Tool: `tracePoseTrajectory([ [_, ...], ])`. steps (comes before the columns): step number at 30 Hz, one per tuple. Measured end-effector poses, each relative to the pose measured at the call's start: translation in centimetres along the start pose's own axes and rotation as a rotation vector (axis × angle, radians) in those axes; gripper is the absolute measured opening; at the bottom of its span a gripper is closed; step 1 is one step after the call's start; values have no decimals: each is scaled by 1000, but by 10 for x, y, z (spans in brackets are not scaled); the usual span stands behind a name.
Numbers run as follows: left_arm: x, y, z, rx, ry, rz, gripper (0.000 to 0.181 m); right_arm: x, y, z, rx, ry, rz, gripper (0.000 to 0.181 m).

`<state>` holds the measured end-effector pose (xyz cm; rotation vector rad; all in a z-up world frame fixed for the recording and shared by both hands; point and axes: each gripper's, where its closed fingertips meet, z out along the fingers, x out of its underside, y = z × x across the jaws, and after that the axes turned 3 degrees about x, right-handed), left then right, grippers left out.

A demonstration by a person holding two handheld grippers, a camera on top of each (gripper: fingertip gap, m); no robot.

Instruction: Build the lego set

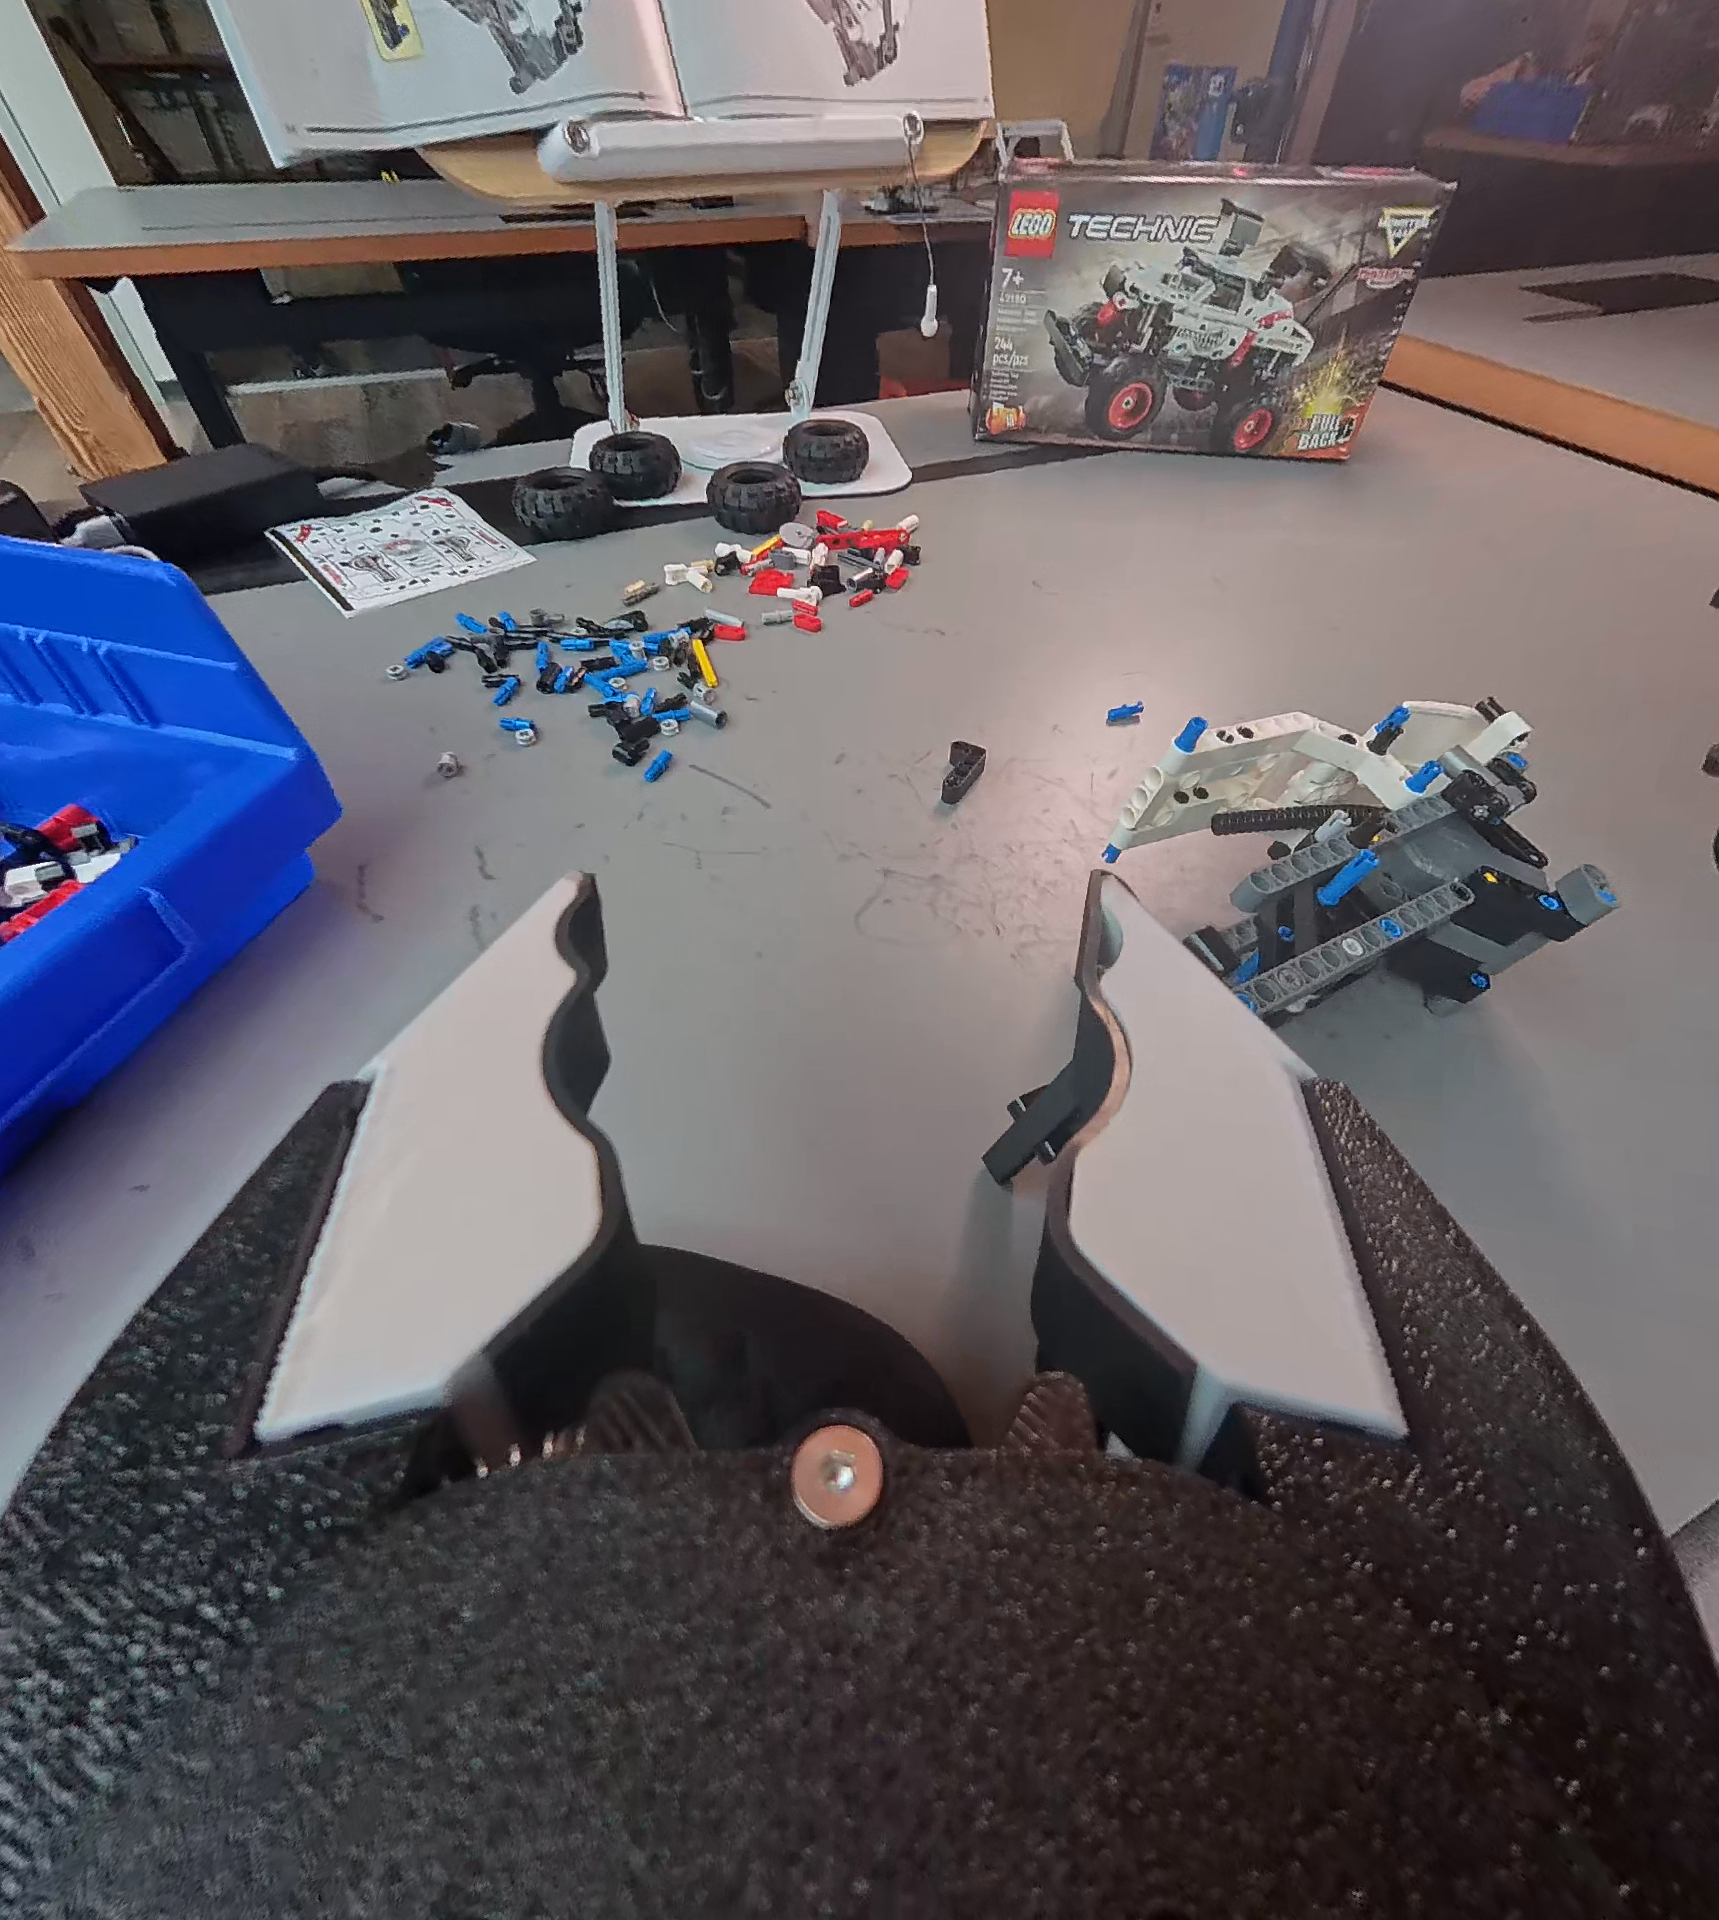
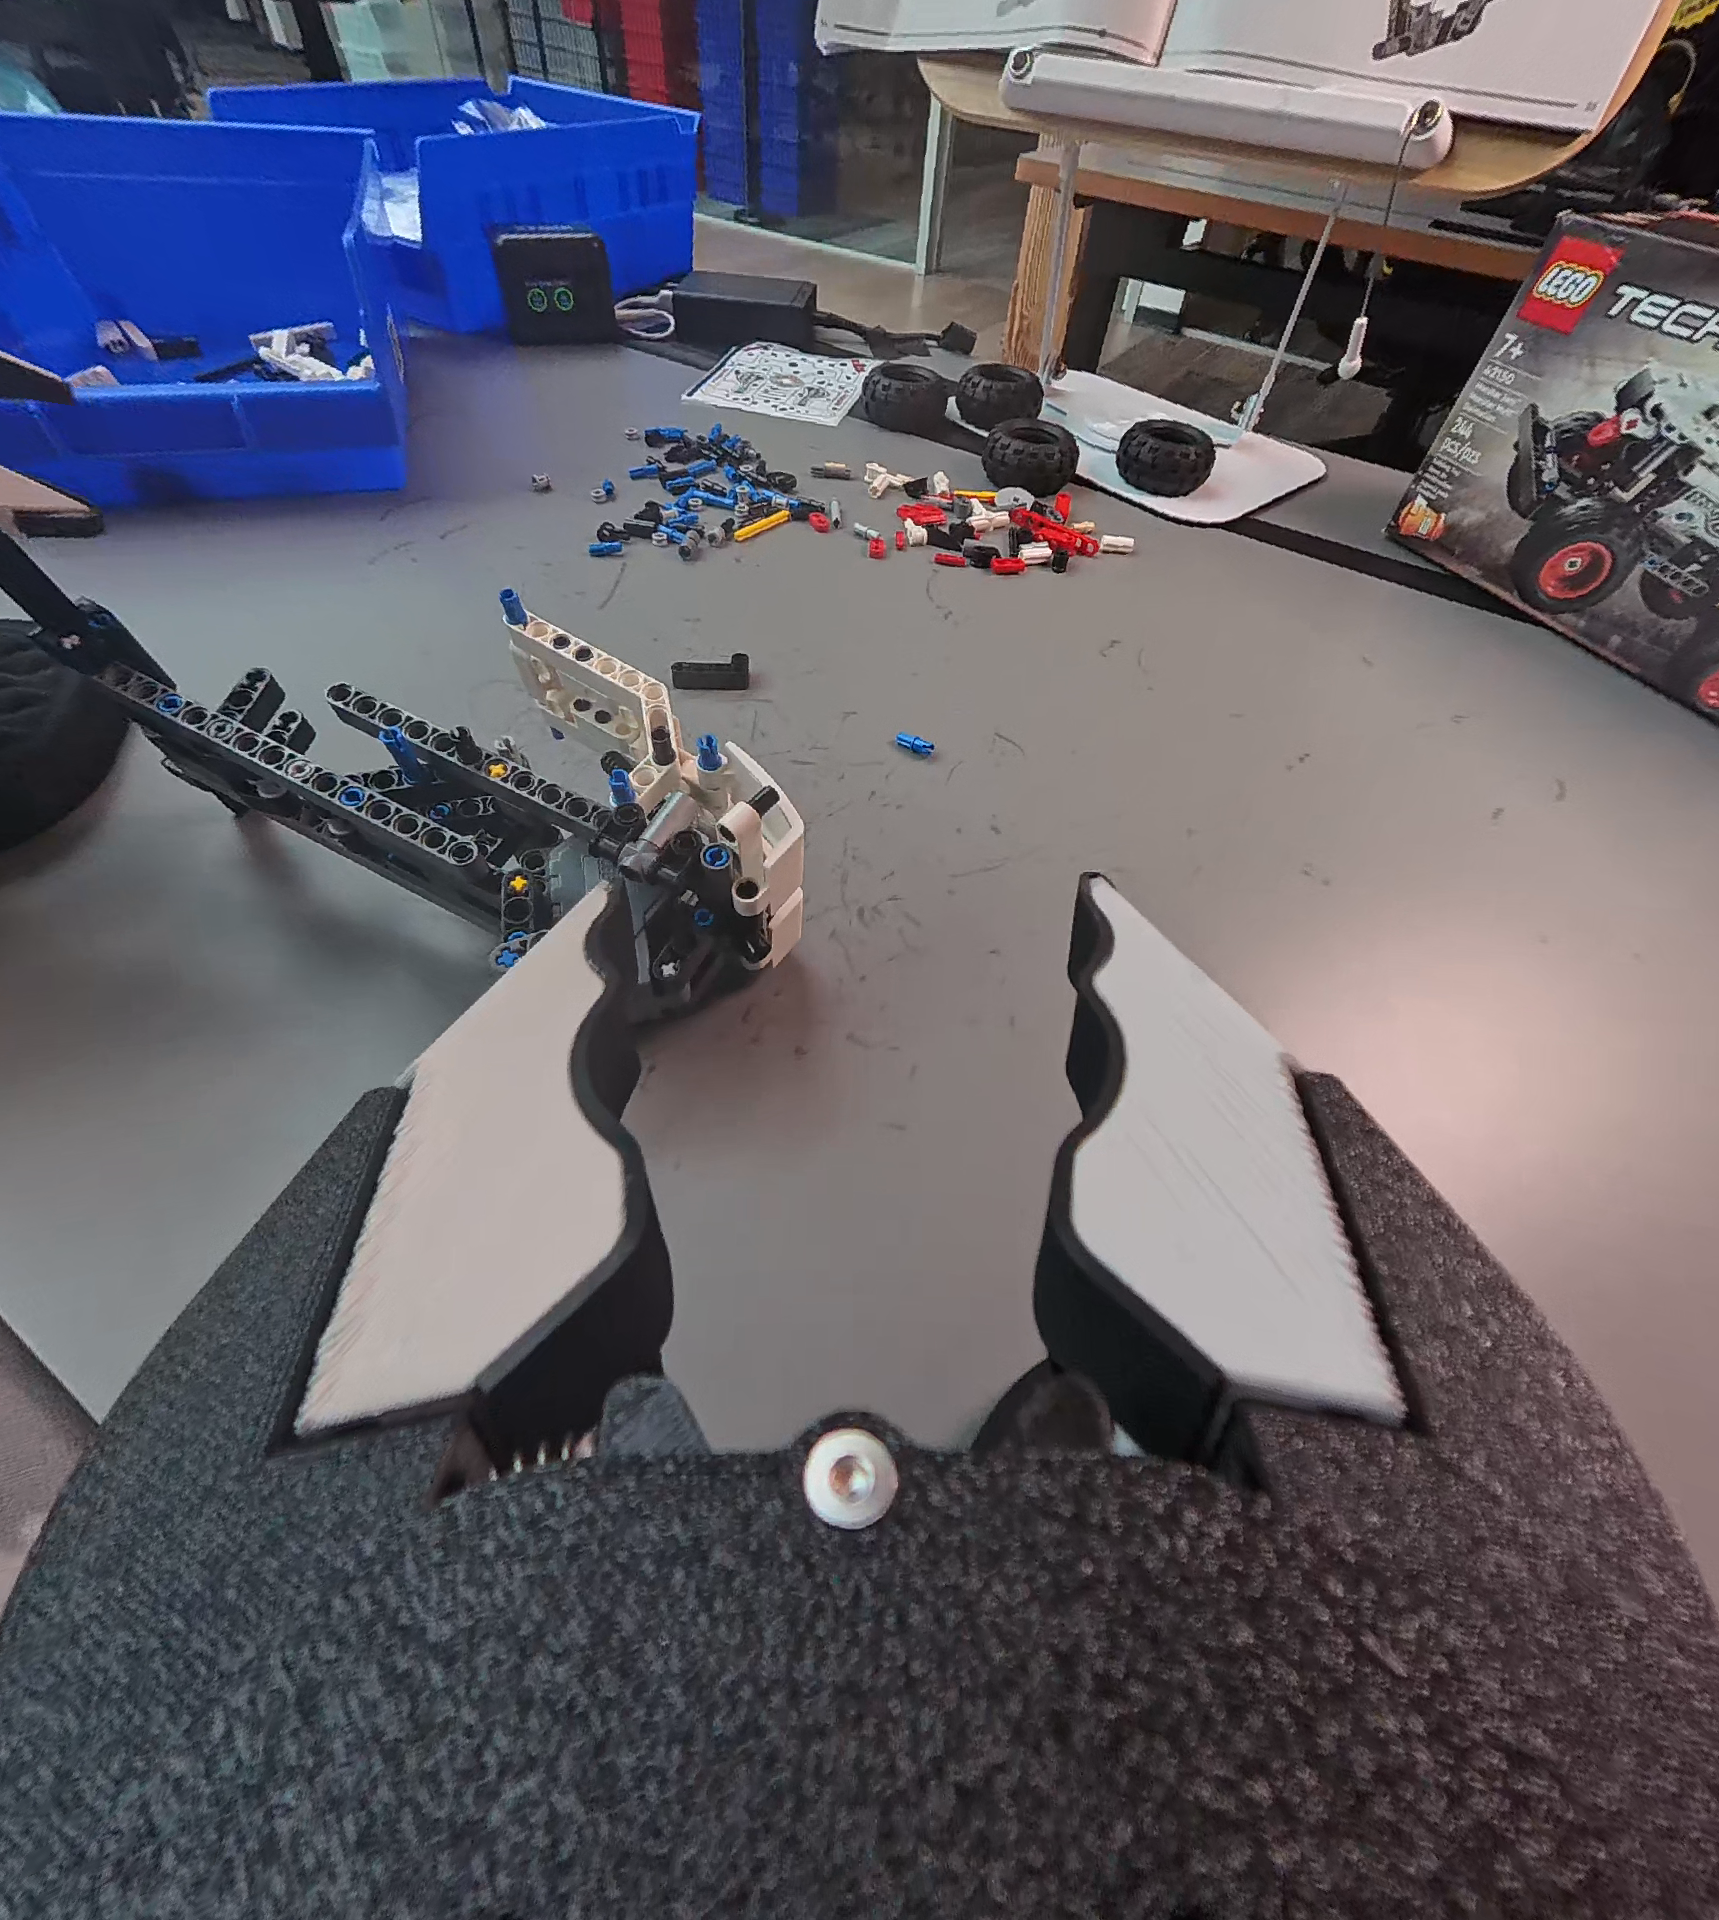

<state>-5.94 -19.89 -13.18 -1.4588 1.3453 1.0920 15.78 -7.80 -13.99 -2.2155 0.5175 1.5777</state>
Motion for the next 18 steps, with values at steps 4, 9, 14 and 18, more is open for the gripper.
tracePoseTrajectory([
  [4,-5,-2,-6,2,-52,11,90,0,2,-1,14,-10,-37,84],
  [9,-1,-1,-1,-5,-17,21,92,-3,-1,-4,9,-39,-4,83],
  [14,1,-1,0,-12,-4,28,94,-1,-1,-4,4,-40,5,80],
  [18,0,-2,-1,-5,-10,29,91,2,2,-1,9,-17,-29,80],
])
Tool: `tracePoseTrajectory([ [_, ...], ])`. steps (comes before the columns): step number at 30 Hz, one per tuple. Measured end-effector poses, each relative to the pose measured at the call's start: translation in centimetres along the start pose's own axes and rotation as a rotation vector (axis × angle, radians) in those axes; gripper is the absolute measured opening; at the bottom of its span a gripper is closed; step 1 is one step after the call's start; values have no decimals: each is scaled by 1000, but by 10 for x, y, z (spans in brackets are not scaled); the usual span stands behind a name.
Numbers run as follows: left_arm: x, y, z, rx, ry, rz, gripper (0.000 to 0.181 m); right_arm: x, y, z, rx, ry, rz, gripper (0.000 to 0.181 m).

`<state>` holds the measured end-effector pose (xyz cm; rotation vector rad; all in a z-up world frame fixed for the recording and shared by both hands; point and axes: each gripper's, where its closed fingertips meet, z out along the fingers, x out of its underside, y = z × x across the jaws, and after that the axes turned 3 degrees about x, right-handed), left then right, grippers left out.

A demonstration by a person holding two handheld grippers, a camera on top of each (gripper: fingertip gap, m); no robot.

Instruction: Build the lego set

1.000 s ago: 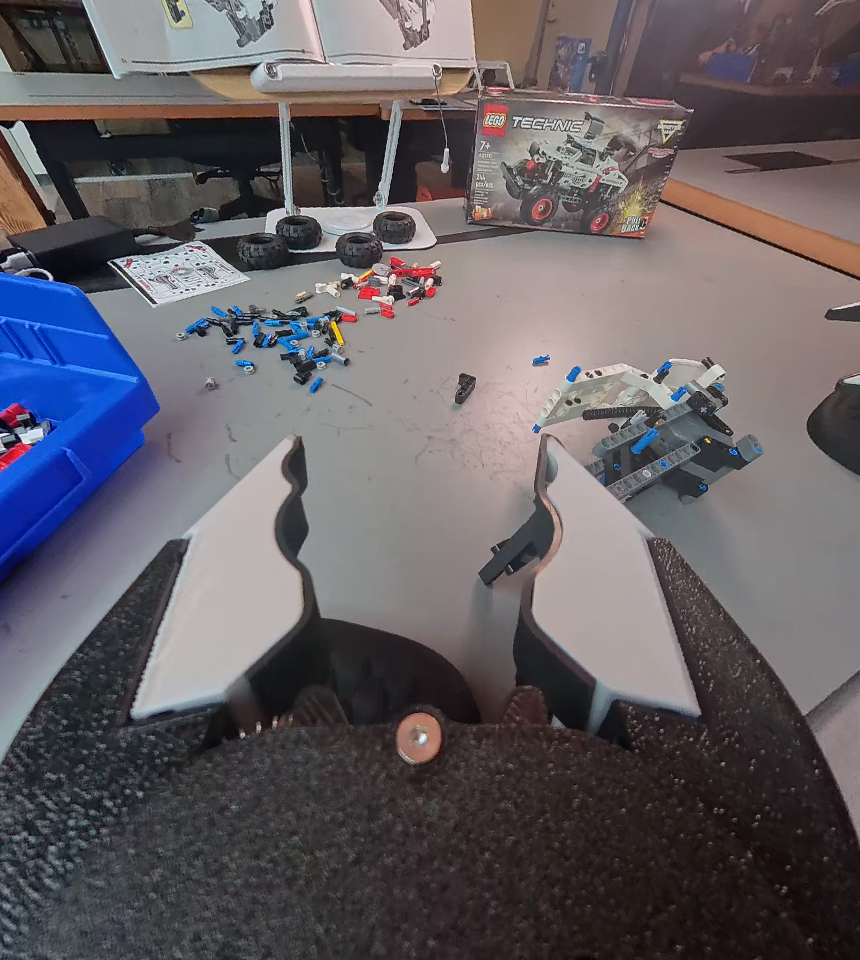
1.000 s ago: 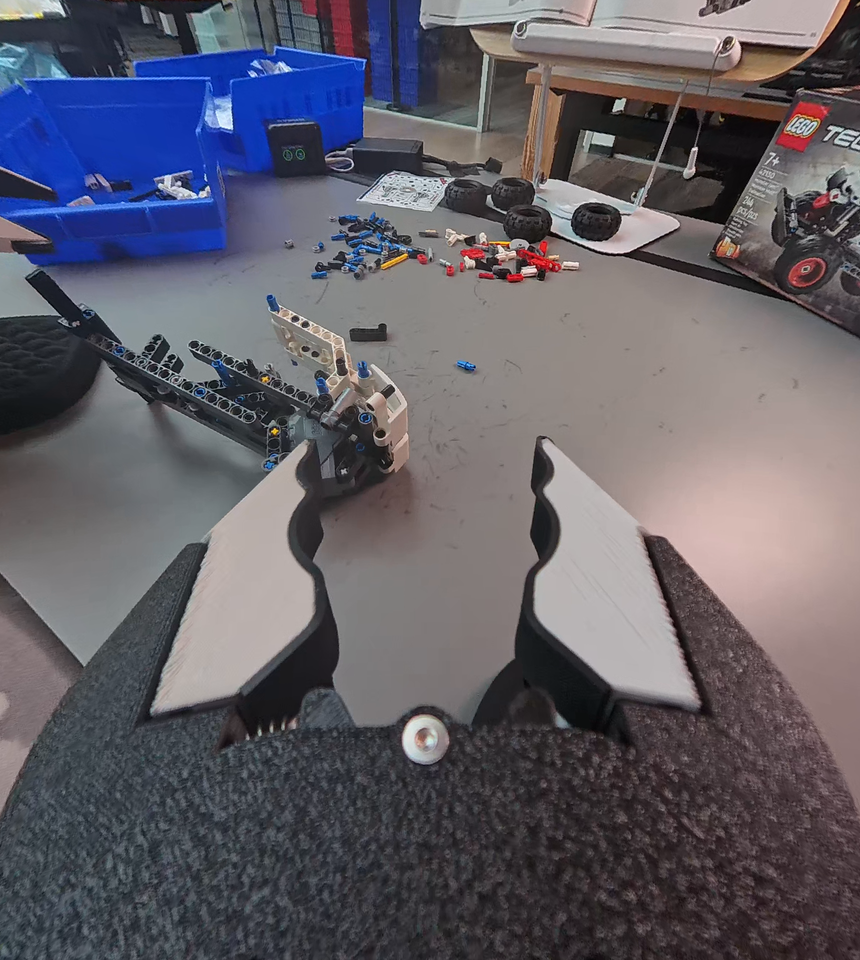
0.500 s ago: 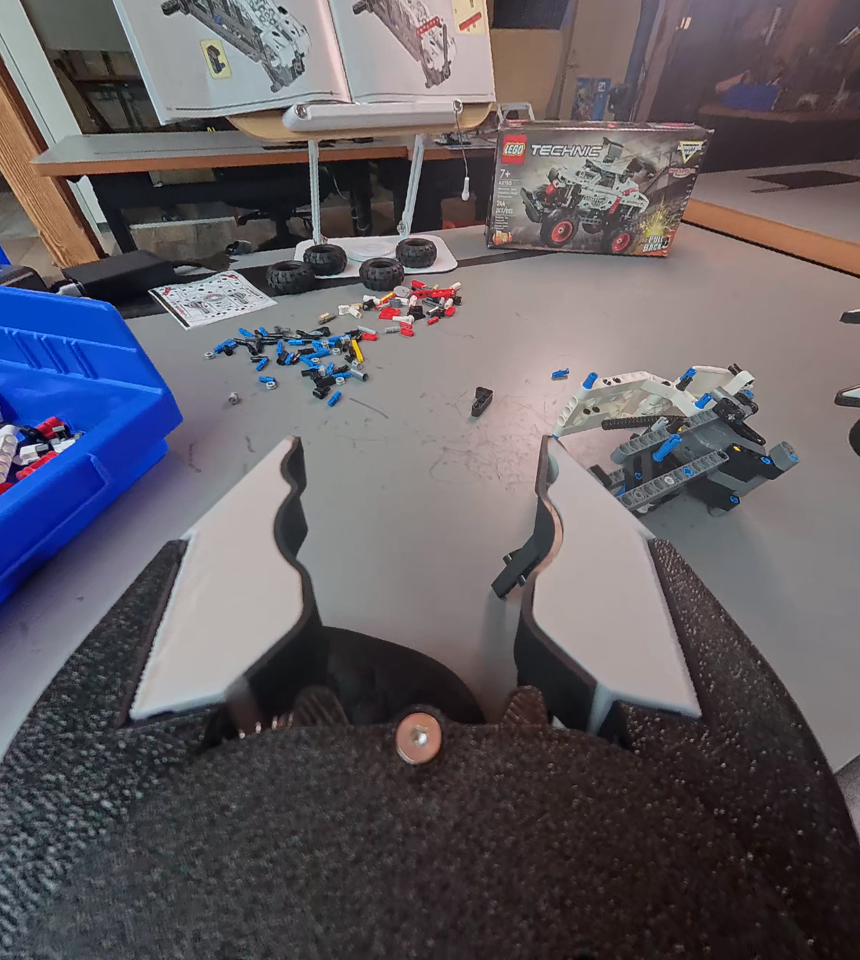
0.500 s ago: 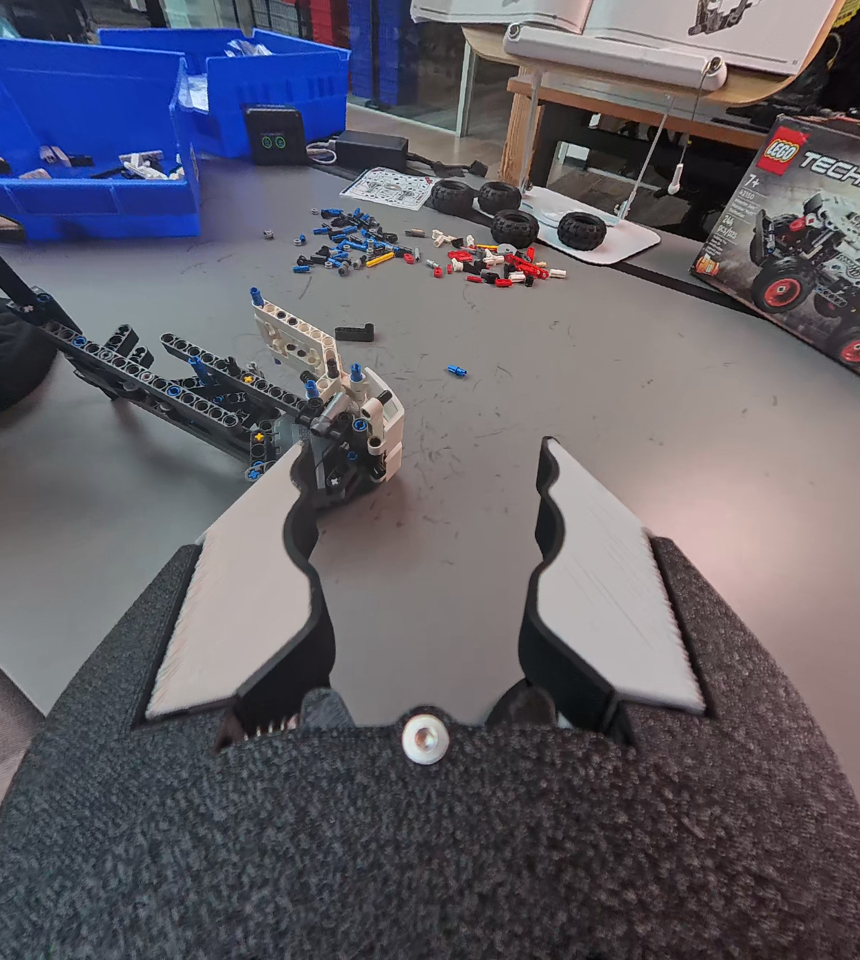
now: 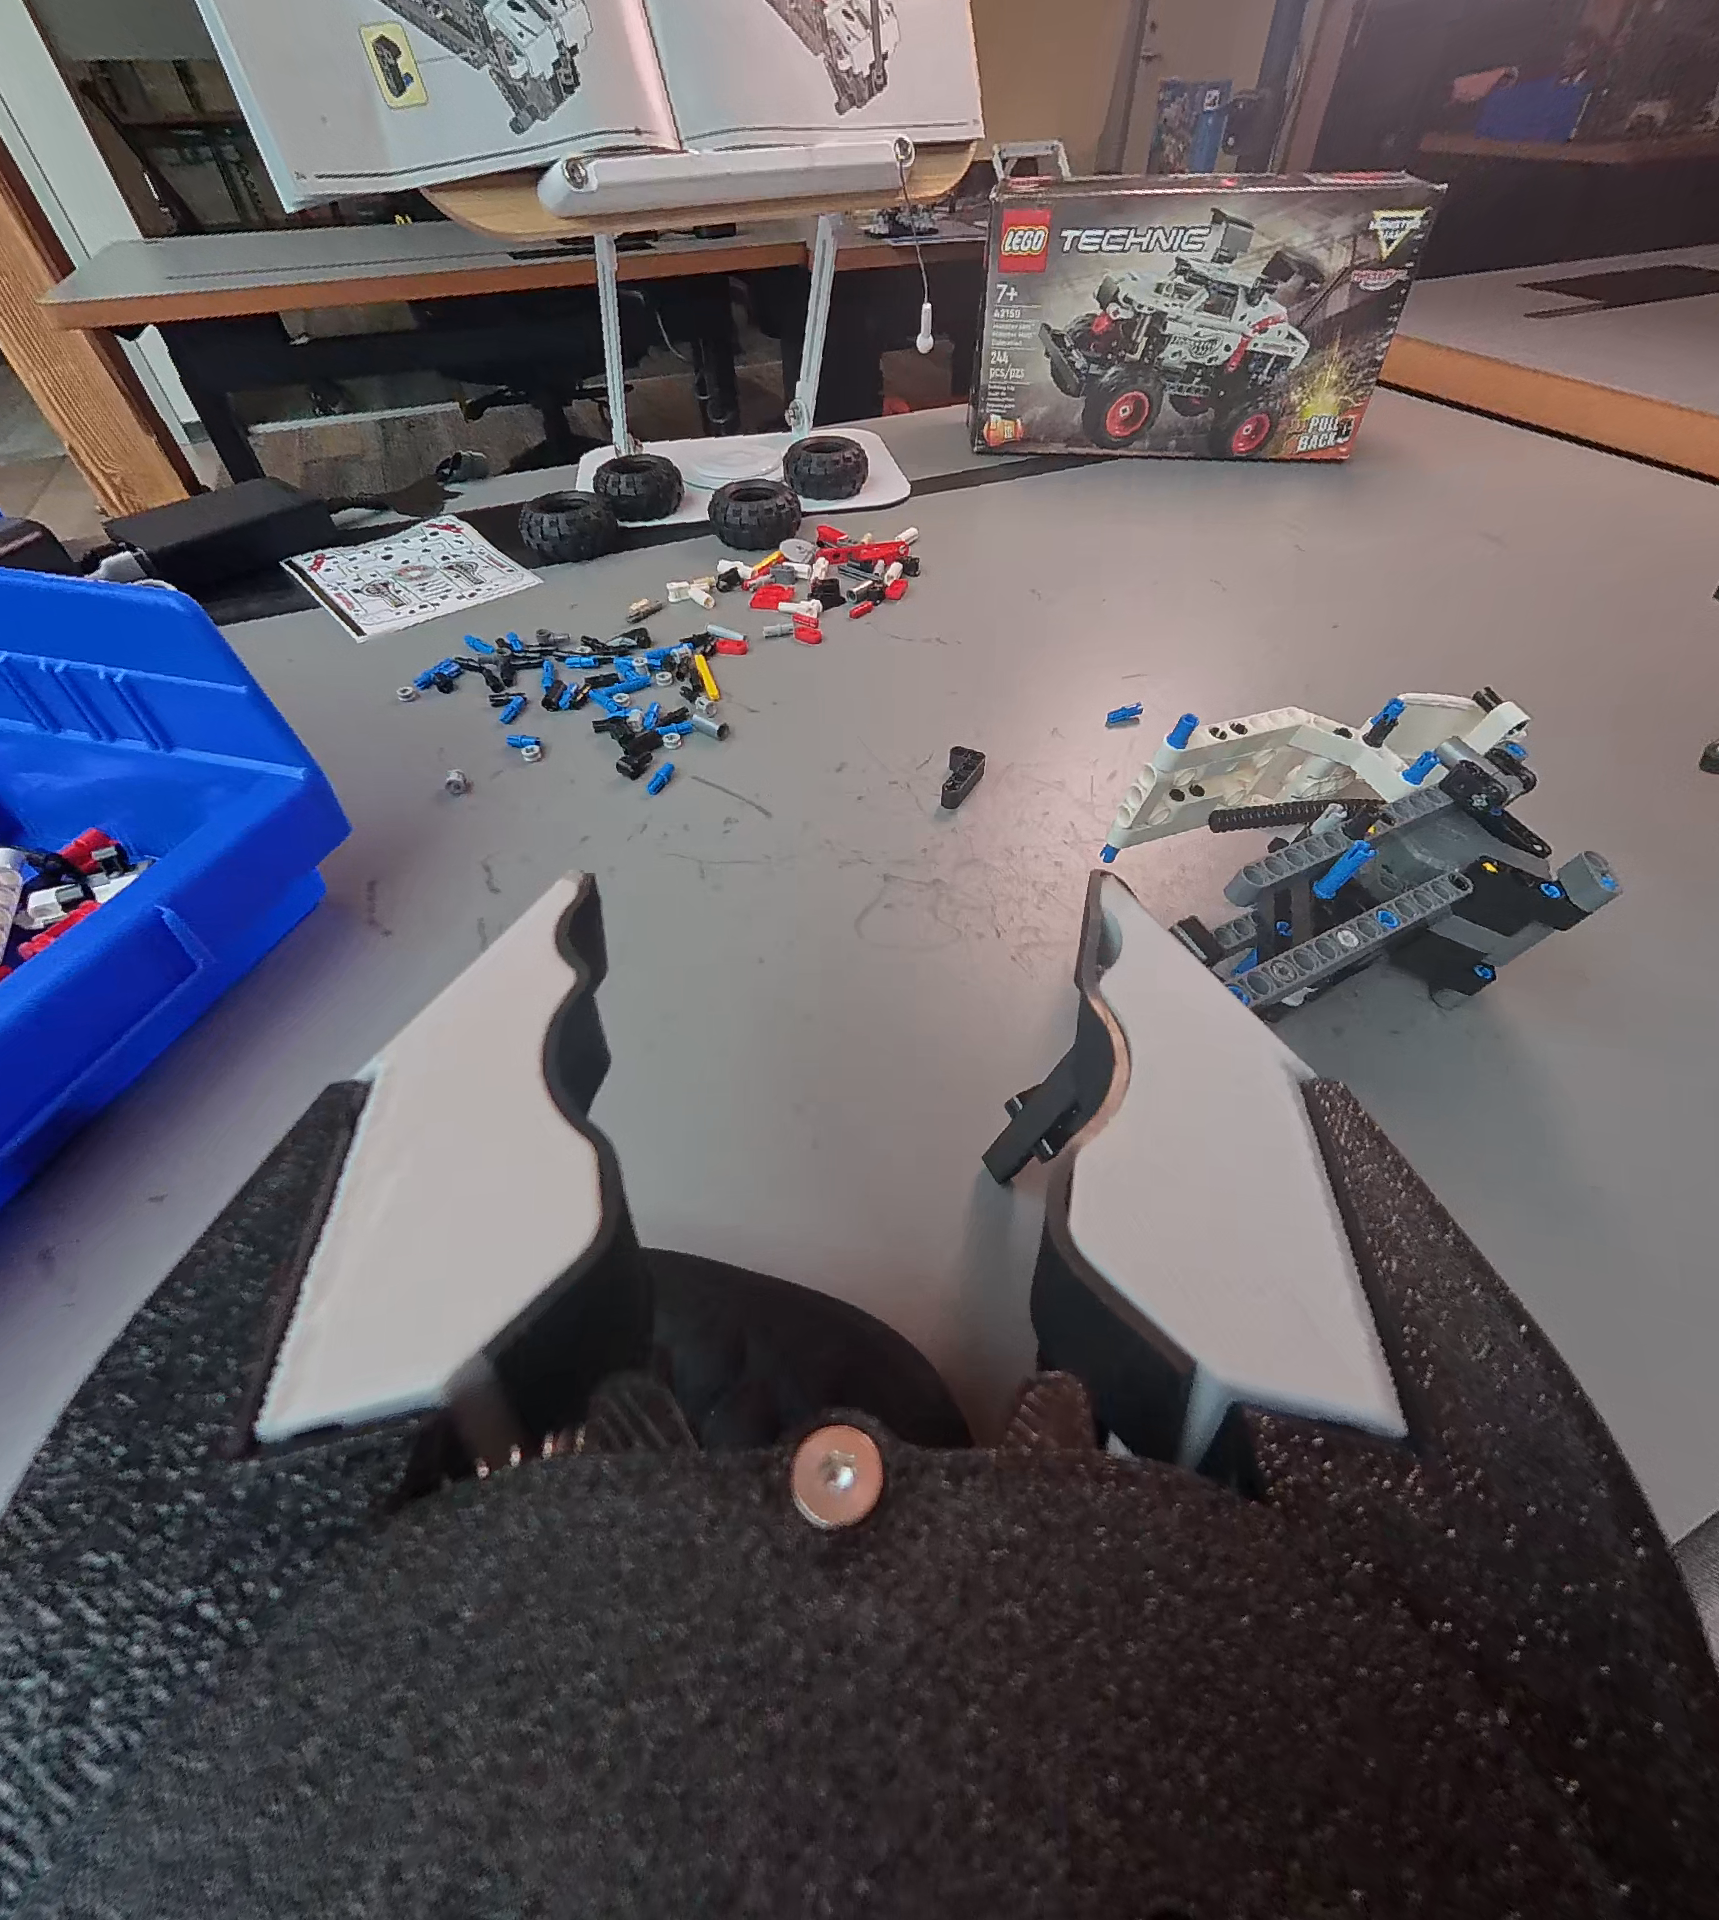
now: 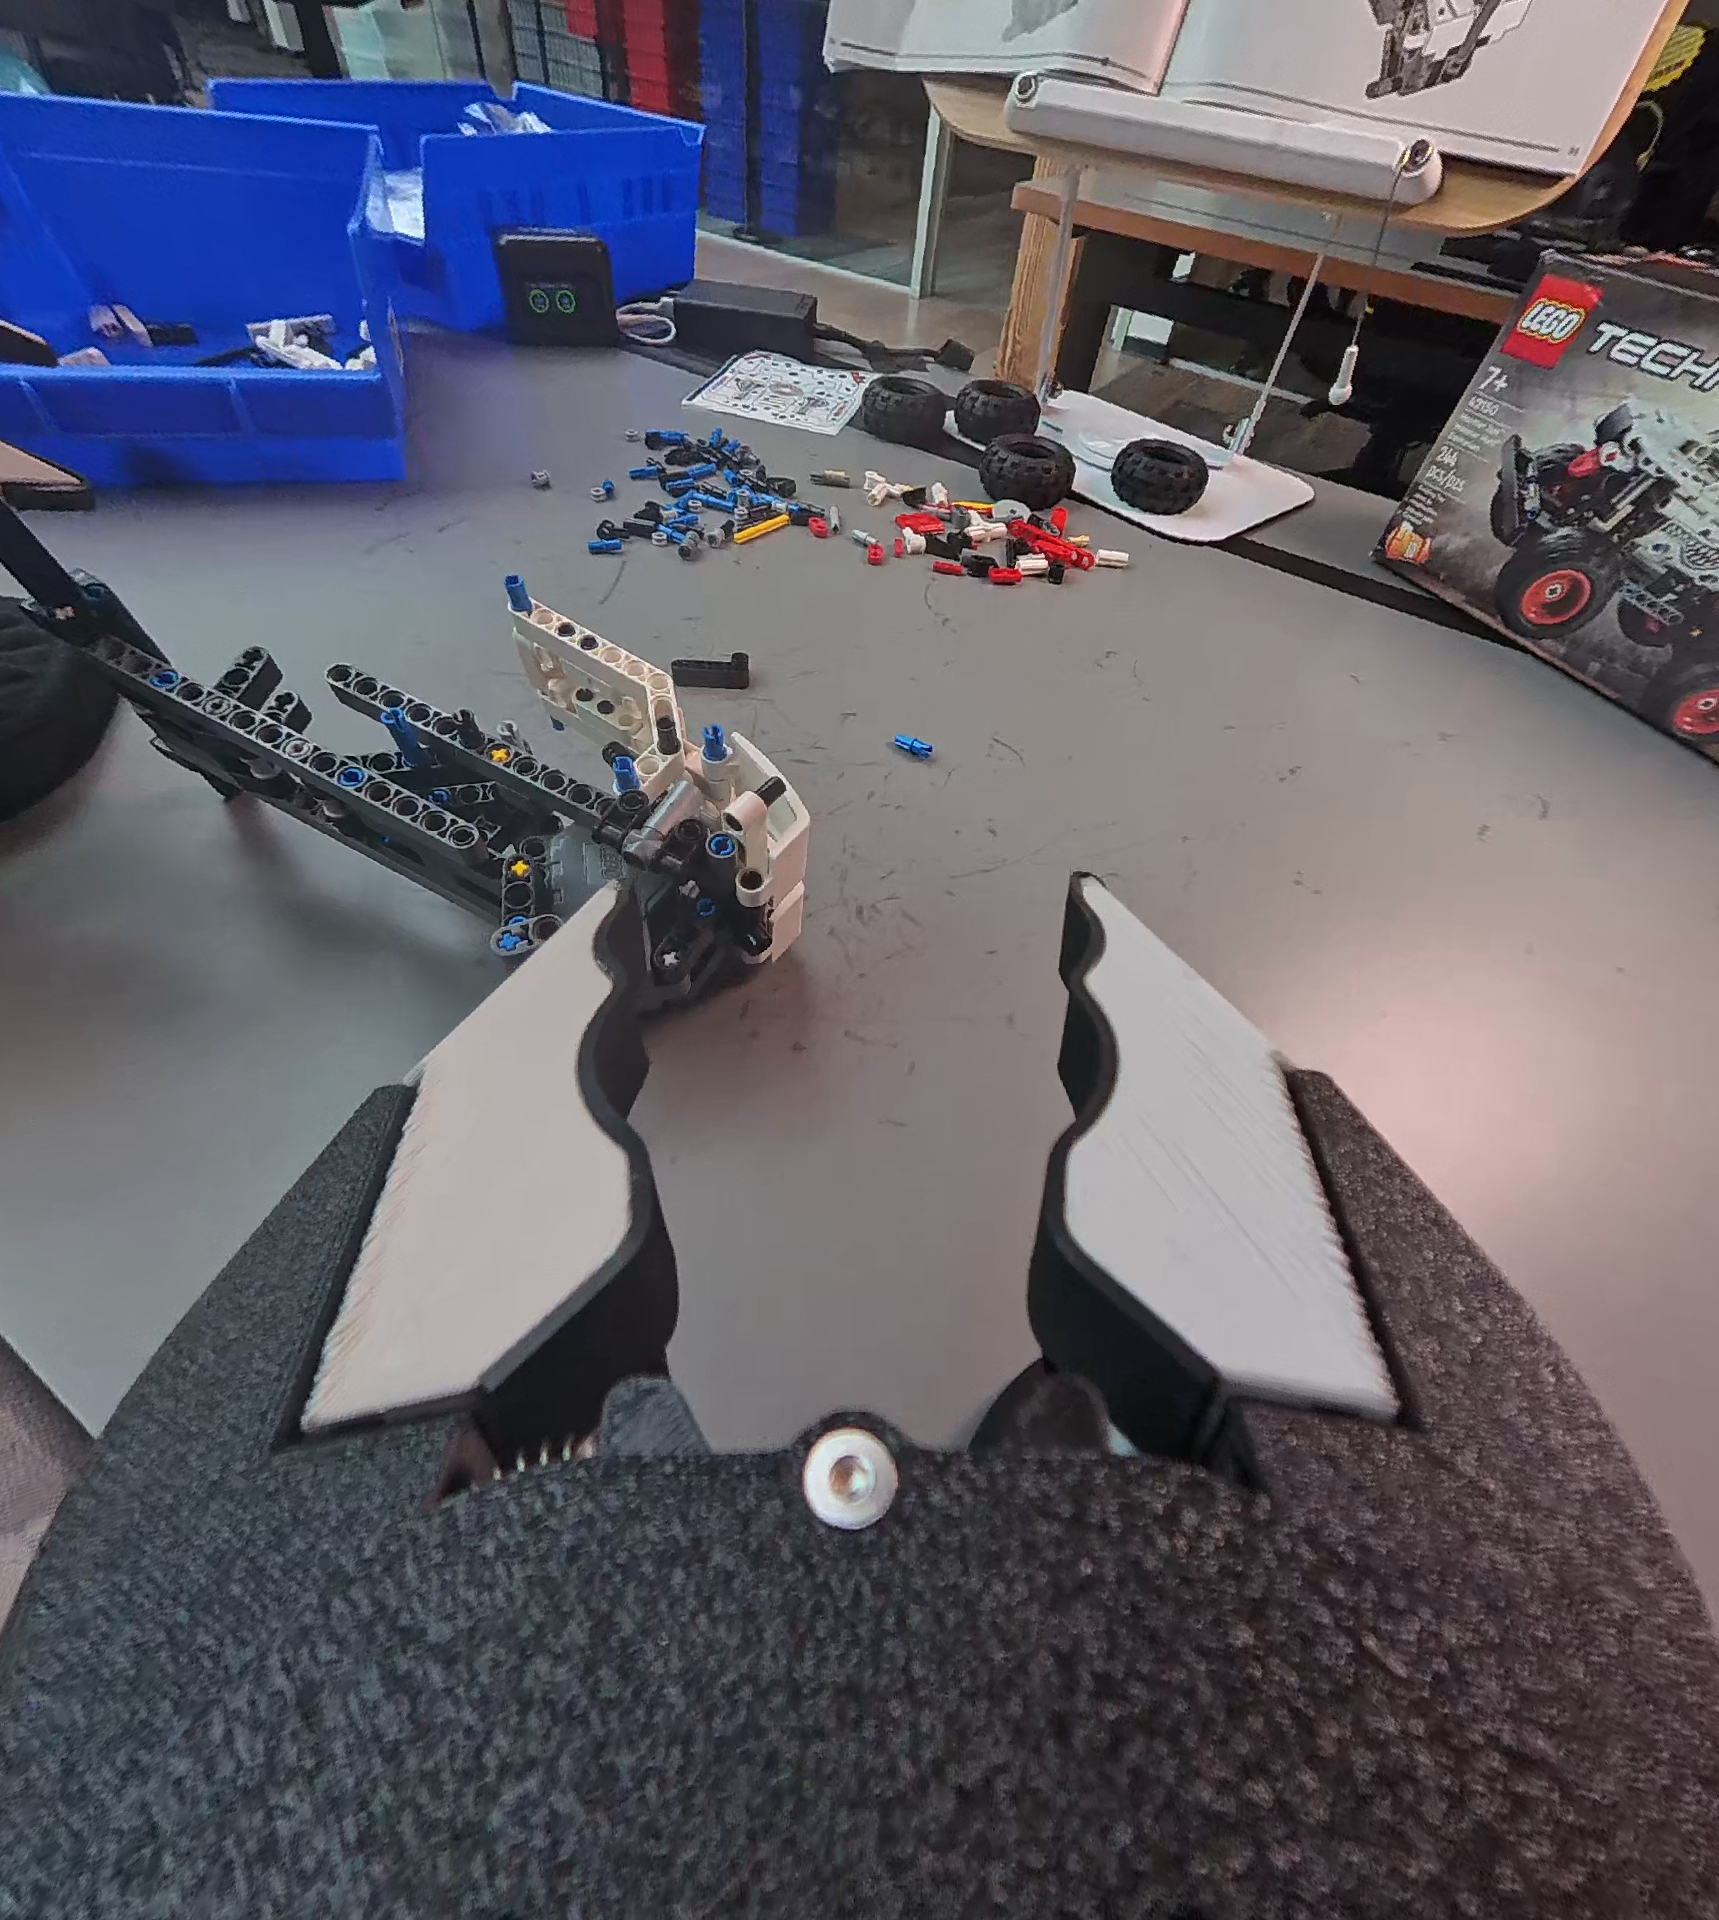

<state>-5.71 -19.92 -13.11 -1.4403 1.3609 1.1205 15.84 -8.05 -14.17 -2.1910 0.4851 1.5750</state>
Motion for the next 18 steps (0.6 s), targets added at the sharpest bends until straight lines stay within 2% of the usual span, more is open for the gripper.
tracePoseTrajectory([
  [5,1,-1,1,2,7,6,91,3,5,2,16,17,-60,81],
  [8,0,-2,2,3,21,17,84,2,8,1,14,8,-87,81],
  [15,-10,5,13,-6,16,-3,84,-4,5,1,-4,-5,-15,81],
  [18,-17,6,19,-15,13,-10,79,-18,18,1,-40,-47,1,78],
])
